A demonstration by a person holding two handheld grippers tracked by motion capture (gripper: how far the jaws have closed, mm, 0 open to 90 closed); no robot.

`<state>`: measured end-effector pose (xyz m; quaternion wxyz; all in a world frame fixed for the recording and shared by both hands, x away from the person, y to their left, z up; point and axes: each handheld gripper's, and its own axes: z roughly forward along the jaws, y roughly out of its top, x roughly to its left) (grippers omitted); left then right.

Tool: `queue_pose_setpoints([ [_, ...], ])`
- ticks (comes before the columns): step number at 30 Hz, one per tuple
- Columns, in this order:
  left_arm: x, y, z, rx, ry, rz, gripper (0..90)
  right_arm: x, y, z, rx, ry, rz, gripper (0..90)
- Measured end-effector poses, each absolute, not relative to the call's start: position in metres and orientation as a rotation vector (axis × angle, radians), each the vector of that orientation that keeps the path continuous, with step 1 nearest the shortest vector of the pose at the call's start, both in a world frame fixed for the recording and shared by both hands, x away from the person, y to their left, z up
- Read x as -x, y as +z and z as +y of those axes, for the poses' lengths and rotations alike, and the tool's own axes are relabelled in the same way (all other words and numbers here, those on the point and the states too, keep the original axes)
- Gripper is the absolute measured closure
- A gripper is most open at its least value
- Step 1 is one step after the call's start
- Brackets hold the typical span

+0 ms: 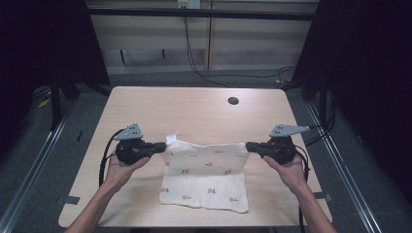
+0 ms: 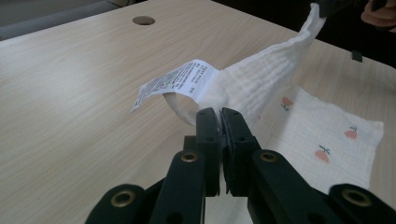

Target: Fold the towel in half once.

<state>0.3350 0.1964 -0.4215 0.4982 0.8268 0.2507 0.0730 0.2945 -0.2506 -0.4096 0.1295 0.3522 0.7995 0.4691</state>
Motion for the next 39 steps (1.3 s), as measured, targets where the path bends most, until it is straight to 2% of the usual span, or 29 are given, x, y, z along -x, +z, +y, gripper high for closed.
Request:
queue_pose_setpoints([
  [15,-0.312,-0.418,0.203,-2.010,0.159,0.564,86.6,-0.263,-0.414,-0.251,-0.990,1.352,2.368,87.2],
  [39,-0.286,-0.463,0.200,-2.129,0.092,0.533,86.4,-0.225,-0.457,-0.246,-1.007,1.340,2.475,86.0],
])
